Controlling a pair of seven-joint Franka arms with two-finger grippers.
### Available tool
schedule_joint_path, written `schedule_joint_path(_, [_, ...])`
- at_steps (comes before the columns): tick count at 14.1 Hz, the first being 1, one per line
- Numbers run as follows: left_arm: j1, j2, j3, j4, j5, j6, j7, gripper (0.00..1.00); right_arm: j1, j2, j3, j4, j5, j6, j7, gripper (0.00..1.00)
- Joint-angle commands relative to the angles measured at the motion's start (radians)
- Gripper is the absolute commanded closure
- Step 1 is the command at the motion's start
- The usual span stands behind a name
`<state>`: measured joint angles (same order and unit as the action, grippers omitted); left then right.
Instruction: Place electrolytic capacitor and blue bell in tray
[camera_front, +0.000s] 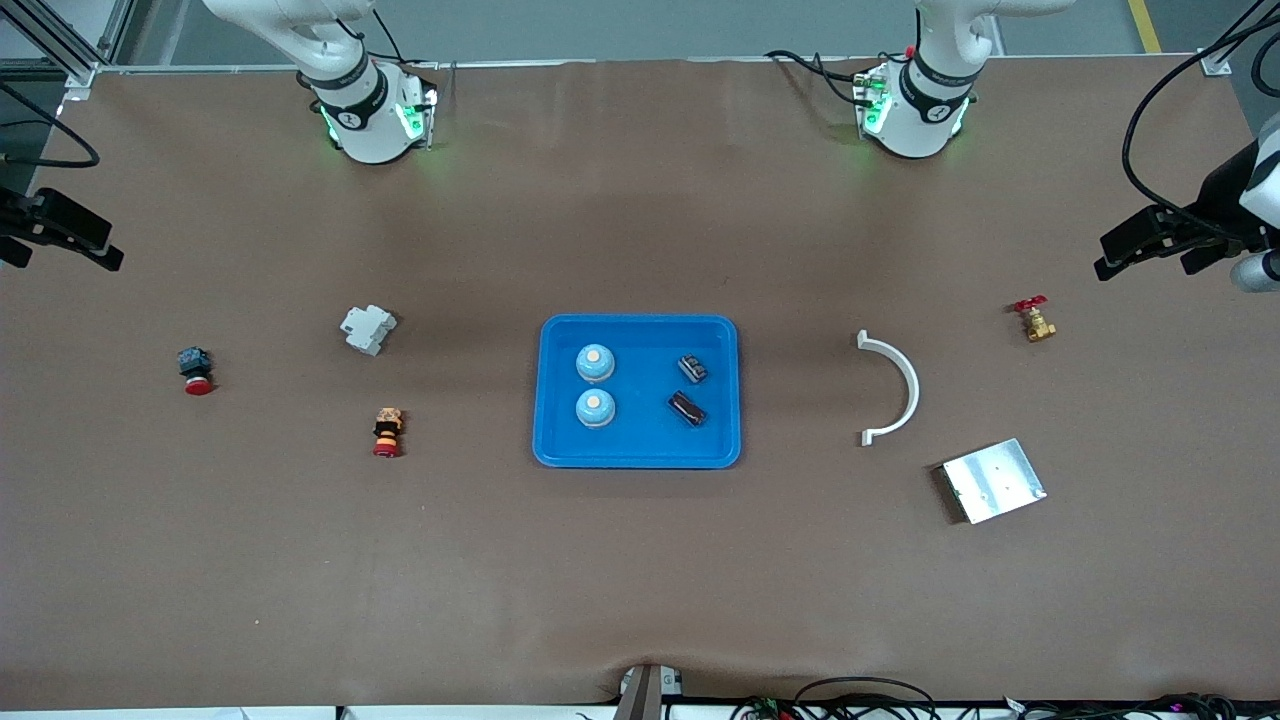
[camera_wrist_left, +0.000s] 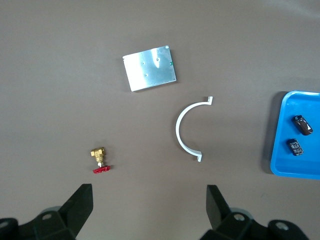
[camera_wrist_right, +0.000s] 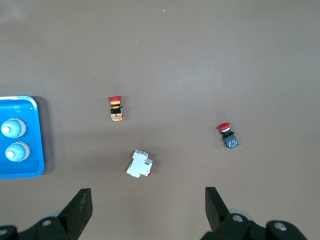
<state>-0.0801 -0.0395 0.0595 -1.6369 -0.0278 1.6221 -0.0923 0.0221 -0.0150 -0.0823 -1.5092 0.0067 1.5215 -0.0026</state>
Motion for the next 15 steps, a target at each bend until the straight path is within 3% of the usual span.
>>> schedule_joint_path(1, [0.003,0.009,-0.004,0.025,-0.009,-0.024,0.013,0.0,0.01,-0.028,-0.002,-0.026,-0.004,0.009,0.019,0.0])
schedule_joint_path(15, [0.002,0.01,-0.007,0.023,-0.011,-0.025,0.016,0.0,0.018,-0.025,-0.001,-0.026,-0.017,0.034,-0.028,0.0])
